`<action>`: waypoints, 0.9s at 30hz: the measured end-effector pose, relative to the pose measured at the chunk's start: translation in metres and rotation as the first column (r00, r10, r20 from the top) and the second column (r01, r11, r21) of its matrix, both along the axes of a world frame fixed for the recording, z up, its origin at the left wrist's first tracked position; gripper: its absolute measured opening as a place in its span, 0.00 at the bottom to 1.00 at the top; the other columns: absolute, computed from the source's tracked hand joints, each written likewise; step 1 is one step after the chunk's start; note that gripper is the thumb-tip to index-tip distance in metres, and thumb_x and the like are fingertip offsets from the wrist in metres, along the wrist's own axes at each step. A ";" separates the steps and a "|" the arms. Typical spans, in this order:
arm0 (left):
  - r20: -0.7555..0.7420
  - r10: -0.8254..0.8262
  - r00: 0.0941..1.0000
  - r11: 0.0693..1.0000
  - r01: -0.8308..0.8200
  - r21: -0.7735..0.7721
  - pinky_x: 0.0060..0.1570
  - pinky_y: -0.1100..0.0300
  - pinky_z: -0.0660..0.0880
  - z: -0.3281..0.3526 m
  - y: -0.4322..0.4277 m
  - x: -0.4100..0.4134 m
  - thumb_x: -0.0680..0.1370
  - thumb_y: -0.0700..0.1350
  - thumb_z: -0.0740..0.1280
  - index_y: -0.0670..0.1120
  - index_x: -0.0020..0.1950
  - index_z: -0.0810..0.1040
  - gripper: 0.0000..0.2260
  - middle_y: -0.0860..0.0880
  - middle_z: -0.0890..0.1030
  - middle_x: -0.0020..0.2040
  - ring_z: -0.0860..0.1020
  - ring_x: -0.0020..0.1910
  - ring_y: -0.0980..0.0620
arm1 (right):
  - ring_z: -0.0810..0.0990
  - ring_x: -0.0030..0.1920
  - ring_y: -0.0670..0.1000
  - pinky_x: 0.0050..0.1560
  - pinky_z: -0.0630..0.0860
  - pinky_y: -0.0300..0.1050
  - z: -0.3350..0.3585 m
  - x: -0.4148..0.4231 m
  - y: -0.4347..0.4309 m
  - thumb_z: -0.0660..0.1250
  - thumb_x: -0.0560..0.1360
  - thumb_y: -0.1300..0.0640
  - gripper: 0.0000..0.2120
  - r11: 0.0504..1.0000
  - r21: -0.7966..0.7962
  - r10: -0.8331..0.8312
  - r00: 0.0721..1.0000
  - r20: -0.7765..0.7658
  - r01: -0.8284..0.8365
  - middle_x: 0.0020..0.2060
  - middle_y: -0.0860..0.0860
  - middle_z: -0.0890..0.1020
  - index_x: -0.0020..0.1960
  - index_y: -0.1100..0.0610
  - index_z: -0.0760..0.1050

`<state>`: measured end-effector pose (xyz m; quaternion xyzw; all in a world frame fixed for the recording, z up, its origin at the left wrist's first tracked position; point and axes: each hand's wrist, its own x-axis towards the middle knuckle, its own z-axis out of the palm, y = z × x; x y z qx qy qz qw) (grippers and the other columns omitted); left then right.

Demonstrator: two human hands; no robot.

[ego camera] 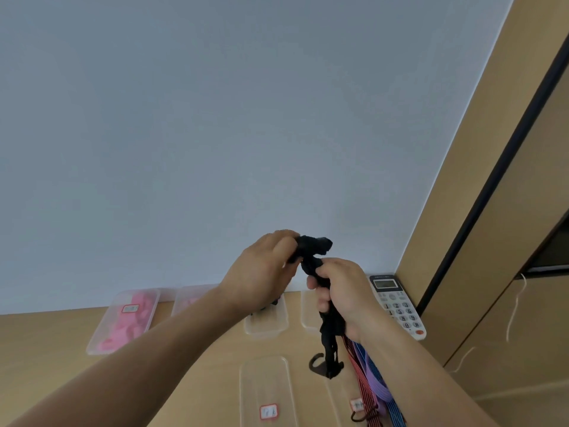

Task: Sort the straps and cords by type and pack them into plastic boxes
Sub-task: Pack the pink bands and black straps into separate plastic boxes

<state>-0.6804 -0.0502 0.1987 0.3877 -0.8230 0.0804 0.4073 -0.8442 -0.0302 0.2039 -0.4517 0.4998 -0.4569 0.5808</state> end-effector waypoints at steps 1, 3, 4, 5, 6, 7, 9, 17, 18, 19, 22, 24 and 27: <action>0.108 -0.001 0.994 0.990 0.016 -0.138 0.40 0.53 0.79 -0.001 0.000 -0.001 0.73 0.31 0.70 0.36 0.47 0.80 0.04 0.41 0.83 0.53 0.80 0.42 0.41 | 0.63 0.25 0.48 0.26 0.61 0.41 0.001 0.002 0.000 0.58 0.78 0.56 0.11 1.000 0.023 0.014 0.999 0.034 -0.015 0.30 0.52 0.77 0.44 0.60 0.76; 0.238 -0.002 0.971 0.939 0.084 -0.333 0.43 0.53 0.79 -0.001 -0.002 -0.001 0.74 0.28 0.63 0.35 0.44 0.81 0.08 0.39 0.83 0.56 0.80 0.42 0.41 | 0.62 0.25 0.47 0.25 0.61 0.41 0.002 0.005 -0.001 0.61 0.78 0.41 0.19 0.999 0.032 0.034 0.997 0.075 -0.036 0.30 0.51 0.74 0.41 0.55 0.76; 0.266 -0.012 0.964 0.919 0.115 -0.378 0.45 0.54 0.78 -0.001 -0.003 0.001 0.75 0.27 0.60 0.36 0.44 0.81 0.11 0.39 0.82 0.57 0.80 0.42 0.41 | 0.61 0.24 0.48 0.25 0.61 0.41 0.003 0.005 -0.001 0.62 0.77 0.36 0.23 0.999 0.028 0.022 0.997 0.069 -0.024 0.30 0.51 0.73 0.38 0.54 0.77; 0.280 -0.027 0.960 0.905 0.142 -0.400 0.46 0.54 0.78 0.000 -0.004 0.002 0.75 0.28 0.59 0.36 0.45 0.82 0.13 0.39 0.82 0.58 0.80 0.43 0.41 | 0.61 0.24 0.48 0.25 0.61 0.42 0.003 0.006 -0.001 0.62 0.75 0.33 0.24 1.000 0.026 -0.004 0.999 0.053 0.002 0.30 0.51 0.73 0.35 0.53 0.77; 0.284 -0.041 0.958 0.899 0.160 -0.409 0.48 0.55 0.77 -0.001 -0.004 0.004 0.75 0.27 0.59 0.36 0.47 0.83 0.13 0.40 0.82 0.59 0.80 0.43 0.41 | 0.61 0.23 0.48 0.25 0.61 0.42 0.002 0.005 -0.001 0.63 0.75 0.33 0.25 0.999 0.027 -0.034 0.999 0.038 0.033 0.29 0.51 0.72 0.33 0.52 0.77; 0.276 -0.058 0.959 0.899 0.170 -0.403 0.49 0.54 0.78 -0.002 -0.004 0.004 0.74 0.27 0.60 0.36 0.50 0.83 0.14 0.40 0.81 0.60 0.80 0.45 0.41 | 0.62 0.22 0.48 0.25 0.62 0.42 0.002 0.005 0.000 0.64 0.75 0.34 0.25 0.998 0.033 -0.061 0.998 0.034 0.060 0.29 0.51 0.72 0.32 0.52 0.78; 0.205 -0.147 0.968 0.932 0.205 -0.300 0.49 0.53 0.79 -0.007 -0.001 0.006 0.72 0.28 0.63 0.37 0.54 0.82 0.15 0.38 0.79 0.62 0.81 0.49 0.40 | 0.62 0.22 0.49 0.26 0.62 0.42 0.001 0.004 0.000 0.67 0.74 0.37 0.22 0.994 0.050 -0.105 0.992 0.074 0.102 0.28 0.50 0.73 0.37 0.56 0.79; -0.605 0.026 0.796 0.481 0.521 0.705 0.41 0.55 0.75 0.008 0.012 0.006 0.76 0.55 0.65 0.43 0.57 0.75 0.18 0.48 0.85 0.45 0.81 0.39 0.49 | 0.66 0.27 0.51 0.30 0.66 0.42 0.000 0.002 0.002 0.66 0.74 0.39 0.19 0.994 -0.106 0.007 0.989 0.145 0.009 0.25 0.52 0.70 0.38 0.54 0.79; -0.609 0.019 0.793 0.482 0.526 0.701 0.39 0.56 0.75 0.010 0.012 0.006 0.76 0.53 0.66 0.41 0.54 0.76 0.16 0.47 0.85 0.42 0.80 0.37 0.49 | 0.67 0.28 0.51 0.29 0.67 0.42 -0.001 0.002 0.003 0.66 0.73 0.38 0.19 0.992 -0.121 0.037 0.989 0.142 -0.020 0.26 0.53 0.71 0.39 0.54 0.79; -0.616 0.022 0.787 0.500 0.525 0.689 0.38 0.56 0.74 0.011 0.012 0.006 0.76 0.51 0.66 0.40 0.53 0.76 0.14 0.46 0.85 0.41 0.80 0.36 0.50 | 0.68 0.28 0.51 0.29 0.67 0.42 -0.002 0.001 0.003 0.65 0.74 0.38 0.19 0.992 -0.118 0.059 0.990 0.126 -0.044 0.28 0.54 0.71 0.41 0.55 0.79; -0.526 0.033 0.850 0.599 0.404 0.691 0.34 0.59 0.75 0.009 0.013 0.006 0.78 0.48 0.67 0.41 0.49 0.77 0.10 0.49 0.84 0.37 0.80 0.33 0.53 | 0.72 0.28 0.53 0.32 0.69 0.45 -0.003 0.000 0.003 0.62 0.78 0.39 0.23 0.994 -0.090 0.067 0.998 0.012 -0.066 0.31 0.57 0.76 0.43 0.58 0.79; -0.413 0.079 0.907 0.691 0.249 0.678 0.32 0.59 0.76 0.005 0.014 0.002 0.79 0.47 0.67 0.45 0.47 0.76 0.06 0.52 0.84 0.35 0.80 0.32 0.56 | 0.75 0.28 0.53 0.31 0.70 0.44 -0.003 0.000 0.002 0.60 0.80 0.40 0.23 0.994 -0.103 0.039 0.997 -0.069 -0.046 0.33 0.56 0.81 0.44 0.60 0.79; -0.281 0.141 0.949 0.824 0.044 0.564 0.37 0.57 0.77 0.002 0.014 0.001 0.79 0.47 0.67 0.46 0.51 0.75 0.05 0.52 0.84 0.37 0.81 0.34 0.53 | 0.77 0.28 0.52 0.28 0.72 0.41 0.000 0.001 0.001 0.60 0.82 0.46 0.21 0.992 -0.127 0.002 0.987 -0.163 -0.023 0.32 0.52 0.81 0.43 0.63 0.77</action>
